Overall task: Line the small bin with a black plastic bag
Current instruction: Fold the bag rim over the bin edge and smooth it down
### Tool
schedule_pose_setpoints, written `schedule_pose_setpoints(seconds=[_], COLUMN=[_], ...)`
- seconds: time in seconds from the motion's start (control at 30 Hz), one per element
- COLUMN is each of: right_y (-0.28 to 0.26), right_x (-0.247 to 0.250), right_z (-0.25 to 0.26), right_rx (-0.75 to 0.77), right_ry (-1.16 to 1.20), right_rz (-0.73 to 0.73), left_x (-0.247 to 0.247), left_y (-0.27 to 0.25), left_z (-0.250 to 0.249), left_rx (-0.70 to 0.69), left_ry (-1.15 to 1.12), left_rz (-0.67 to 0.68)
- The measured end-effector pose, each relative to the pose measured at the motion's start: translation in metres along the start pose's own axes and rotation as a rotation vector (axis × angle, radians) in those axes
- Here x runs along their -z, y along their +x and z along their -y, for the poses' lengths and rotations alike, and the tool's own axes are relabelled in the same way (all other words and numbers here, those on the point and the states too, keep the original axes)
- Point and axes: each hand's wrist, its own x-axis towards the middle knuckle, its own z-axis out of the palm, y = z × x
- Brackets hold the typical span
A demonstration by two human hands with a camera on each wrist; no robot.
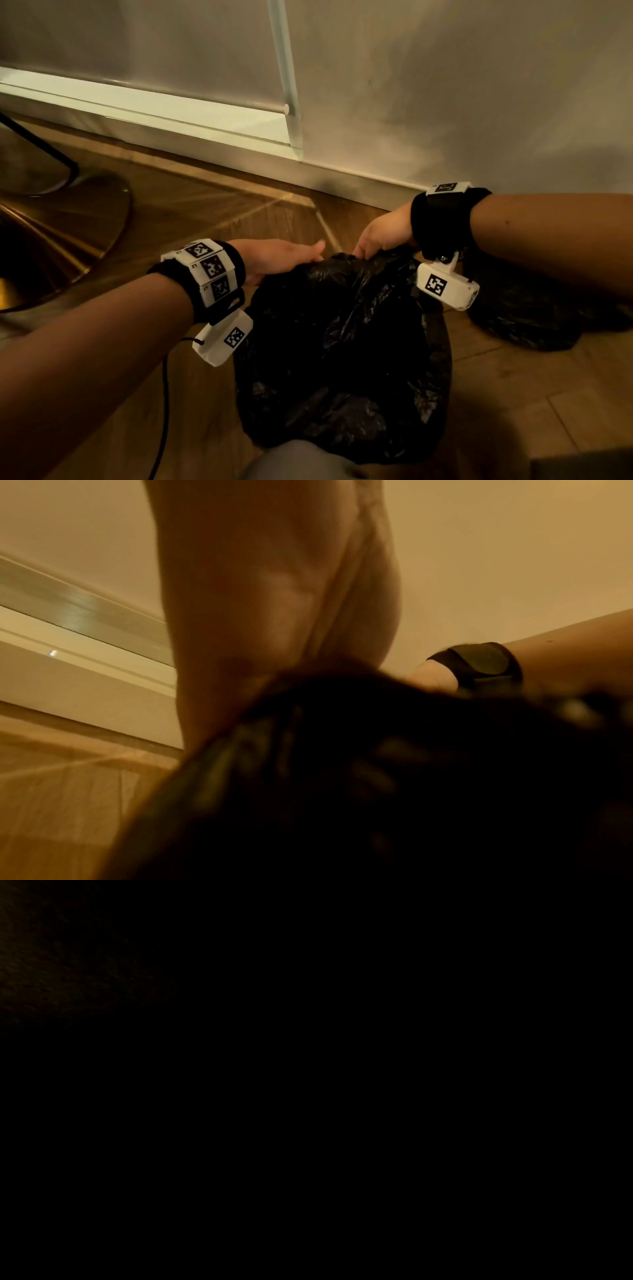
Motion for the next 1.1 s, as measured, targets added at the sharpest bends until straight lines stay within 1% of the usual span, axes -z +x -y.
schedule_pose_setpoints(seconds=[0.03, 0.07, 0.13, 0.17, 0.27, 0.3, 0.37, 0.43, 0.47, 0.53, 0.63, 0.7, 0.8, 0.87, 1.0, 1.1], right_y=[0.001, 0.000, -0.001, -0.002, -0.014, -0.020, -0.033, -0.039, -0.037, -0.032, -0.029, -0.033, -0.036, -0.033, -0.025, -0.028], right_x=[-0.001, -0.002, -0.004, -0.004, 0.002, 0.003, 0.001, -0.006, -0.010, -0.016, -0.014, -0.014, -0.015, -0.018, -0.031, -0.032], right_z=[-0.001, -0.002, -0.002, -0.002, 0.000, 0.001, 0.001, -0.003, -0.007, -0.015, -0.019, -0.018, -0.026, -0.035, -0.047, -0.040], right_rx=[-0.011, -0.031, -0.045, -0.036, 0.076, 0.111, 0.134, 0.121, 0.121, 0.115, 0.103, 0.093, 0.124, 0.133, 0.159, 0.164], right_ry=[-0.017, -0.042, -0.113, -0.140, -0.194, -0.167, -0.073, -0.030, -0.017, 0.053, 0.124, 0.059, -0.054, -0.047, 0.047, -0.002], right_rz=[-0.022, -0.051, -0.065, -0.067, -0.156, -0.163, -0.060, 0.060, 0.094, 0.128, 0.141, 0.076, -0.062, -0.078, -0.137, -0.143], left_x=[0.002, 0.003, 0.003, 0.003, 0.002, 0.001, 0.002, 0.002, 0.001, -0.002, -0.006, -0.006, -0.006, -0.009, -0.012, -0.005], left_y=[-0.001, -0.004, -0.006, -0.005, -0.001, -0.001, 0.000, -0.001, -0.001, -0.001, -0.003, -0.004, -0.003, -0.003, -0.001, 0.000], left_z=[0.001, 0.001, 0.003, 0.005, 0.010, 0.011, 0.013, 0.014, 0.015, 0.016, 0.018, 0.020, 0.025, 0.027, 0.026, 0.032], left_rx=[-0.003, -0.019, -0.050, -0.058, -0.079, -0.089, -0.107, -0.115, -0.117, -0.118, -0.118, -0.130, -0.134, -0.158, -0.200, -0.261], left_ry=[0.005, 0.059, 0.169, 0.182, 0.173, 0.192, 0.242, 0.266, 0.271, 0.240, 0.236, 0.250, 0.231, 0.221, 0.281, 0.323], left_rz=[0.072, 0.116, 0.105, 0.091, 0.075, 0.067, 0.038, 0.018, 0.014, 0.005, -0.064, -0.102, -0.127, -0.151, -0.228, -0.276])
